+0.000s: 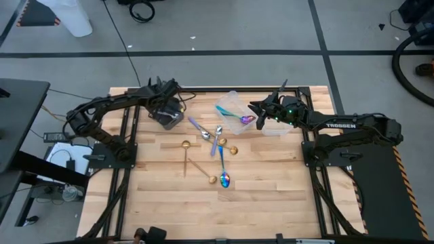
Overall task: Sort silverware by color (type)
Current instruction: Put the purple spoon into the black bin
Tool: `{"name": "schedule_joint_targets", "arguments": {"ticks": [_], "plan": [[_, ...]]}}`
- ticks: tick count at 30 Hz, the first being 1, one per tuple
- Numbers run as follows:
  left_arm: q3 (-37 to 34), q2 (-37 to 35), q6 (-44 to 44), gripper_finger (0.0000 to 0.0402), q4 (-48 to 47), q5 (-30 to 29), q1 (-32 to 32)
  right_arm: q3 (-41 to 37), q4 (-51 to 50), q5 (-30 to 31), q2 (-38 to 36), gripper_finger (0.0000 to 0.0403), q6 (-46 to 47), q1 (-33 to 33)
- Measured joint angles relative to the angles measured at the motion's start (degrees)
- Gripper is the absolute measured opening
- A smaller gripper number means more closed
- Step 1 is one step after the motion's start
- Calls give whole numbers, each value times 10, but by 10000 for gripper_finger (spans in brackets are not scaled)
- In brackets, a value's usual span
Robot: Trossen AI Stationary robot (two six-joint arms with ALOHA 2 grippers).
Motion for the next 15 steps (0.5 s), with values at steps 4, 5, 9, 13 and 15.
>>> {"name": "schedule_joint_targets", "arguments": {"ticks": [4, 5, 9, 13, 15], "plan": [[34, -11, -2, 142, 3, -12, -16, 0, 0, 0, 0, 87, -1, 0], [42, -13, -2, 142, 5, -12, -20, 0, -1, 0, 0, 87, -1, 0], [69, -16, -16, 142, 7, -8, -38, 0, -3, 0, 0, 87, -1, 0], [84, -16, -70, 142, 13, 57, -63, 0, -4, 0, 0, 87, -4, 0], [90, -16, -104, 142, 15, 101, -80, 0, -4, 0, 0, 87, -5, 0]]}}
